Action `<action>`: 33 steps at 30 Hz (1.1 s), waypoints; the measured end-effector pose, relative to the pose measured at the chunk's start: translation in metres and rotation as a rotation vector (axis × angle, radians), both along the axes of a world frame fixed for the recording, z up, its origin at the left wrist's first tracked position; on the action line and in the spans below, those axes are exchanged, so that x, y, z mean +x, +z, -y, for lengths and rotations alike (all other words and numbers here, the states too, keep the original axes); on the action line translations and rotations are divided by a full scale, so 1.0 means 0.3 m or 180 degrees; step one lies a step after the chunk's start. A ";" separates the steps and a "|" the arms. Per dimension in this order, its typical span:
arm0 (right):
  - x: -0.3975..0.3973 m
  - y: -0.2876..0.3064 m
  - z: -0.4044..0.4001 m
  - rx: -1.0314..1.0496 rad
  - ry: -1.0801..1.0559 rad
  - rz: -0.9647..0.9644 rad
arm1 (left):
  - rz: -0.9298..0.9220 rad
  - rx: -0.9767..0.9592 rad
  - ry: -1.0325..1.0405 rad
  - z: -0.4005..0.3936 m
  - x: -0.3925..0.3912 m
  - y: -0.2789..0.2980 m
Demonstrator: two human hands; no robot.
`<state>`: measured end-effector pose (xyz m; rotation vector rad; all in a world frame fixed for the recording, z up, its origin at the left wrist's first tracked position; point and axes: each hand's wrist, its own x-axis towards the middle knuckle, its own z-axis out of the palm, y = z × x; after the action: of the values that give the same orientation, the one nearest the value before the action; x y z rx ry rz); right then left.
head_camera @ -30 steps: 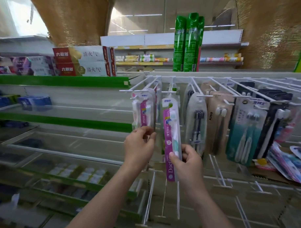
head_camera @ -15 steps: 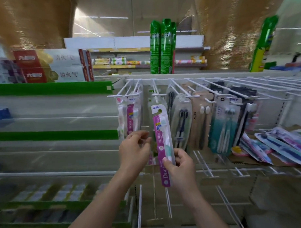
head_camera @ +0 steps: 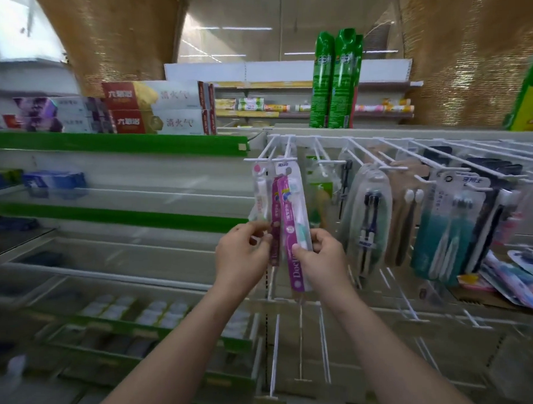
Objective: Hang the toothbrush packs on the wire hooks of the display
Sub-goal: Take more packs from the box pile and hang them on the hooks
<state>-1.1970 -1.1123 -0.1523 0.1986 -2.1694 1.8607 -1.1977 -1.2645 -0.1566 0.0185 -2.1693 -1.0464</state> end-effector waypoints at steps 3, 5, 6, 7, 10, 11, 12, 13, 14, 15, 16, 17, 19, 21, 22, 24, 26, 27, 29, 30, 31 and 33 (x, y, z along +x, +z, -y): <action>-0.031 -0.022 0.047 0.0002 0.0000 0.0095 | 0.0072 -0.0077 0.0084 0.027 0.015 0.008; -0.058 -0.038 0.071 0.0081 -0.0041 0.0119 | 0.0098 -0.0124 0.0127 0.038 0.026 0.014; -0.070 -0.042 0.081 0.0185 -0.0068 0.0125 | 0.0115 -0.0166 0.0148 0.041 0.030 0.015; -0.082 -0.047 0.090 0.0288 -0.0094 0.0162 | 0.0135 -0.0206 0.0163 0.042 0.033 0.016; -0.108 -0.045 0.096 0.0488 -0.0073 0.0387 | 0.0122 -0.0199 0.0119 0.033 0.038 0.017; -0.108 -0.044 0.090 0.0571 -0.0028 0.0443 | 0.0103 -0.0193 0.0093 0.028 0.038 0.018; -0.101 -0.043 0.081 0.0701 0.0013 0.0489 | 0.0094 -0.0205 0.0077 0.022 0.038 0.020; -0.093 -0.047 0.070 0.0849 0.0042 0.0480 | 0.0089 -0.0229 0.0068 0.017 0.039 0.021; -0.084 -0.054 0.058 0.0983 0.0047 0.0435 | 0.0078 -0.0247 0.0053 0.011 0.039 0.021; -0.077 -0.068 0.045 0.1074 0.0042 0.0383 | 0.0054 -0.0267 0.0028 0.003 0.039 0.018; -0.064 -0.075 0.030 0.1133 0.0016 0.0354 | 0.0028 -0.0302 -0.0003 -0.006 0.038 0.015; -0.051 -0.082 0.017 0.1179 -0.0019 0.0348 | 0.0013 -0.0345 -0.0038 -0.018 0.037 0.011; -0.018 -0.092 -0.016 0.1345 -0.0124 0.0357 | 0.0022 -0.0415 -0.0125 -0.046 0.035 0.001; 0.022 -0.093 -0.060 0.1602 -0.0294 0.0270 | 0.0041 -0.0492 -0.0233 -0.080 0.031 -0.014; 0.044 -0.089 -0.085 0.1747 -0.0407 0.0178 | 0.0058 -0.0532 -0.0302 -0.103 0.033 -0.022; 0.077 -0.084 -0.139 0.1989 -0.0605 0.0053 | 0.0076 -0.0627 -0.0470 -0.153 0.036 -0.041; 0.102 -0.082 -0.200 0.2250 -0.0749 0.0070 | 0.0109 -0.0763 -0.0682 -0.211 0.044 -0.055; 0.113 -0.082 -0.231 0.2407 -0.0796 0.0086 | 0.0133 -0.0819 -0.0780 -0.244 0.051 -0.057; 0.135 -0.087 -0.300 0.2728 -0.0904 0.0156 | 0.0130 -0.0868 -0.0944 -0.310 0.058 -0.058; 0.149 -0.088 -0.334 0.2840 -0.0968 0.0210 | 0.0137 -0.0878 -0.1008 -0.343 0.060 -0.060; 0.163 -0.089 -0.370 0.2887 -0.1022 0.0257 | 0.0167 -0.0890 -0.1070 -0.377 0.066 -0.061; 0.188 -0.091 -0.441 0.2919 -0.1084 0.0305 | 0.0230 -0.0940 -0.1196 -0.442 0.076 -0.065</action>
<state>-1.1406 -0.9799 -0.1797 -0.0882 -2.7453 0.6209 -1.1749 -1.1318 -0.1761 -0.5120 -2.4310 -0.9216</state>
